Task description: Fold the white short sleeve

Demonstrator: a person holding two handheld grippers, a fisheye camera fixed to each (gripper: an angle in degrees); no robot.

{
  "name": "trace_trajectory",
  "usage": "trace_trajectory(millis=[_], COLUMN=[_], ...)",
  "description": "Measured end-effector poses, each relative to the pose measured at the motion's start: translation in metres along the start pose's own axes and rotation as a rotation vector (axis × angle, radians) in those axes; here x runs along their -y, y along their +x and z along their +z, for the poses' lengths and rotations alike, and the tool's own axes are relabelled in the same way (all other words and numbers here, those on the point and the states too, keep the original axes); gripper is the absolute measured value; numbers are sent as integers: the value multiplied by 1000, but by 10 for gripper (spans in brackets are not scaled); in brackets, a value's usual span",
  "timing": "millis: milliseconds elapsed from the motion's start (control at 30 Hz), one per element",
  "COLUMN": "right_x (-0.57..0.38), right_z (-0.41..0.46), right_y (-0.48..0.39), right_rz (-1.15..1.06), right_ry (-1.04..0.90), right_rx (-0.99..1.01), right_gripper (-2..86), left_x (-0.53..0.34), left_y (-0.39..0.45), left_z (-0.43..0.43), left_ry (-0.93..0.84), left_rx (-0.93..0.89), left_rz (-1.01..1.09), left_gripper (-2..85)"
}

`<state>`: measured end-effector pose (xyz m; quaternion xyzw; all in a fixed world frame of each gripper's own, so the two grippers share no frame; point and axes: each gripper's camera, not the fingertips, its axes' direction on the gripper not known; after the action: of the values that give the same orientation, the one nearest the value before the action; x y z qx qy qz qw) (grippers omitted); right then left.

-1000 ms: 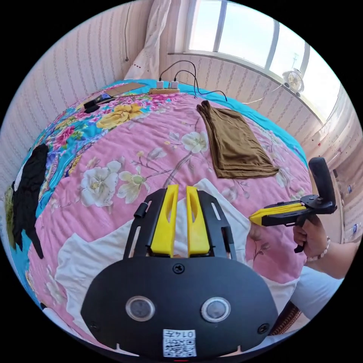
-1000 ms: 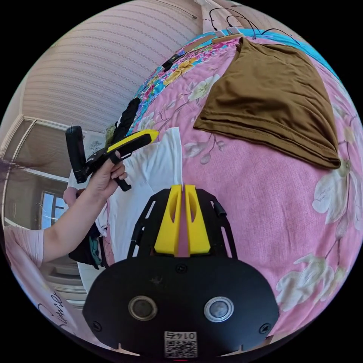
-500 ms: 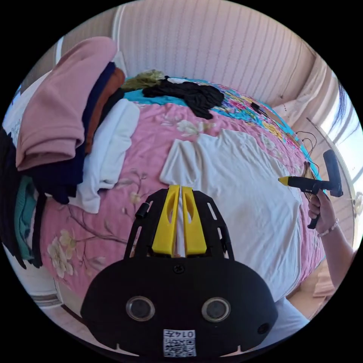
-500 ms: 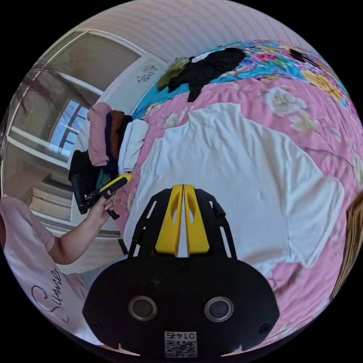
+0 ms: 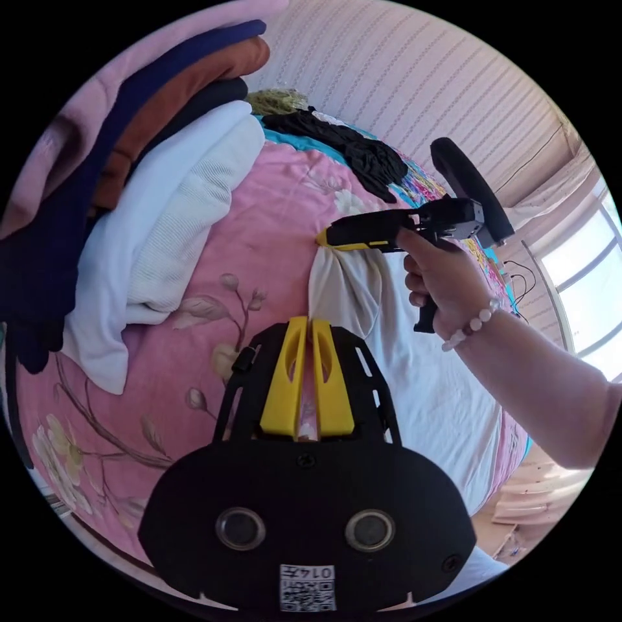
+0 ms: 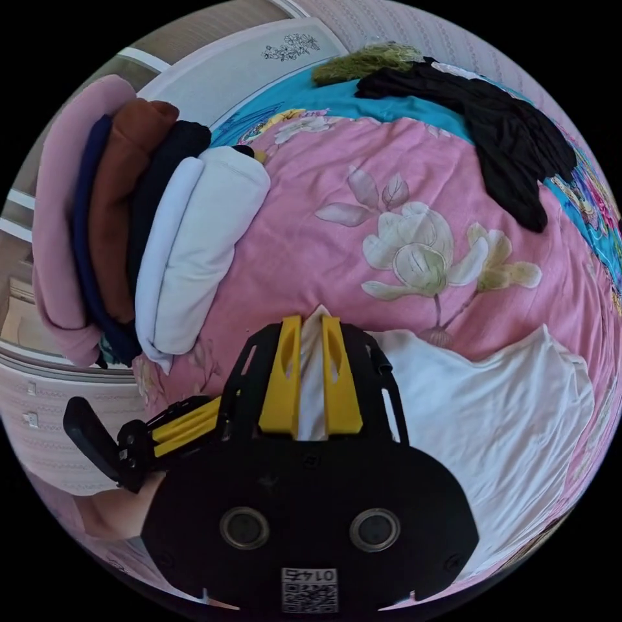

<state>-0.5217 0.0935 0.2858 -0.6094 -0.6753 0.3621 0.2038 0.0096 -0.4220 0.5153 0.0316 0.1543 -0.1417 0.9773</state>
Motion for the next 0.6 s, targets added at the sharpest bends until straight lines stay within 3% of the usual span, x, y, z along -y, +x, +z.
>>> trace_trajectory(millis=[233,400,500,600], right_x=[1,9,4,-10], right_z=[-20,11,35,12], right_y=[-34,-63,-64,-53], right_rz=[-124,-205,-208,-211], right_ry=[88,9,-97,-24], right_rx=[199,178,180,181], right_gripper=[2,3,11,53], left_x=[-32,-42,-47,-46], left_y=[-1,-11,-18,-25], left_z=[-58,-36,-31,-43], left_ry=[134,38,34,0], left_rx=[62,158,115,53], left_rz=[-40,-67,-105,-135], left_gripper=[-10,-7,4,42])
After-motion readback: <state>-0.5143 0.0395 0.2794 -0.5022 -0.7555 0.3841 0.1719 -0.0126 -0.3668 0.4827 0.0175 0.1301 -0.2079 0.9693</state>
